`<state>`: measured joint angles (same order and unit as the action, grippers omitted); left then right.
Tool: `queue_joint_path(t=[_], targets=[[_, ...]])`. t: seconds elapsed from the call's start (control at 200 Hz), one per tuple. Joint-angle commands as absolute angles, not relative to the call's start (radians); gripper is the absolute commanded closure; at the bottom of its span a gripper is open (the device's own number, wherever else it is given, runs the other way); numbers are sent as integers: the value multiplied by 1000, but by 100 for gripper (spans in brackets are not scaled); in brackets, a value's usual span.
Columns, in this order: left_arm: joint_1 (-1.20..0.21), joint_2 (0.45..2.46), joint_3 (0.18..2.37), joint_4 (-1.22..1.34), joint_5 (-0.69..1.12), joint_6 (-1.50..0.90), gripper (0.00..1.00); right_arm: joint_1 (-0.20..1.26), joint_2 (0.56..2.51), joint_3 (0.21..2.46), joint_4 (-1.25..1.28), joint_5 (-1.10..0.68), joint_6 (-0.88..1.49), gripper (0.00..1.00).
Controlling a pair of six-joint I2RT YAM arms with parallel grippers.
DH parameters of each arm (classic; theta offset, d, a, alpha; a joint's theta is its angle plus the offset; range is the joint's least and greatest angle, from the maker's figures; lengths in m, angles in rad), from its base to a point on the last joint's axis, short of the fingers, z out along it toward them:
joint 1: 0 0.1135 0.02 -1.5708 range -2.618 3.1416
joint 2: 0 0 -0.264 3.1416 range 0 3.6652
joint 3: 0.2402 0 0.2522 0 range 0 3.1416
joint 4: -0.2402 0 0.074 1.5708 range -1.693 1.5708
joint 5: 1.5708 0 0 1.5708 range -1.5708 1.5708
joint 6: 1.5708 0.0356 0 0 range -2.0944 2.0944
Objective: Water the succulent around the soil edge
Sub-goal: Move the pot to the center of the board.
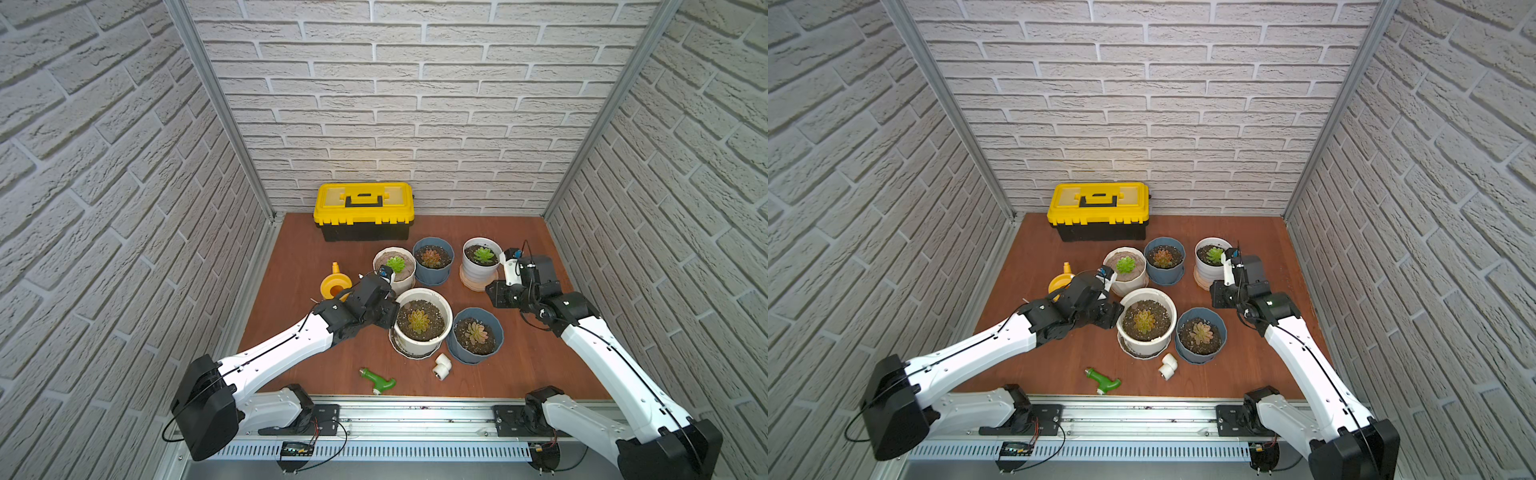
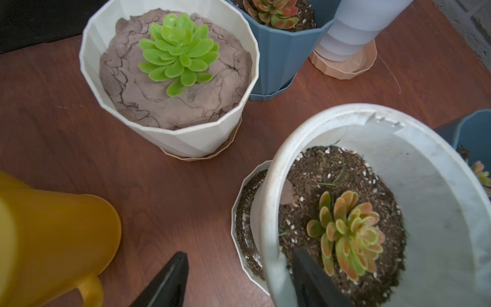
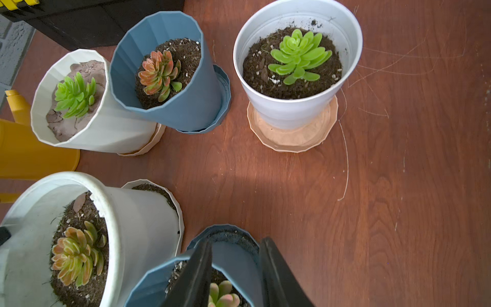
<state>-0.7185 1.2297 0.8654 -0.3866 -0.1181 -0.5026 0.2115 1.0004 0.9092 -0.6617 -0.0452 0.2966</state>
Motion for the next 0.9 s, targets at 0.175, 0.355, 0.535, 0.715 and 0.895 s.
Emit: queue_joint_path(t=[0.175, 0.355, 0.535, 0.715, 0.895], targets=[[-727, 1351, 927, -262, -85, -509, 51, 213, 959, 843, -614, -54, 330, 64], [-729, 1416, 954, -260, -95, -486, 73, 213, 944, 835, -603, -55, 336, 65], [-730, 1466, 977, -252, -102, -470, 94, 213, 939, 829, -590, -45, 338, 65], [-730, 1516, 1017, -246, -143, -441, 100, 214, 943, 820, -574, -49, 344, 65], [-707, 1564, 1054, -205, -220, -411, 100, 213, 940, 807, -555, -51, 351, 65]])
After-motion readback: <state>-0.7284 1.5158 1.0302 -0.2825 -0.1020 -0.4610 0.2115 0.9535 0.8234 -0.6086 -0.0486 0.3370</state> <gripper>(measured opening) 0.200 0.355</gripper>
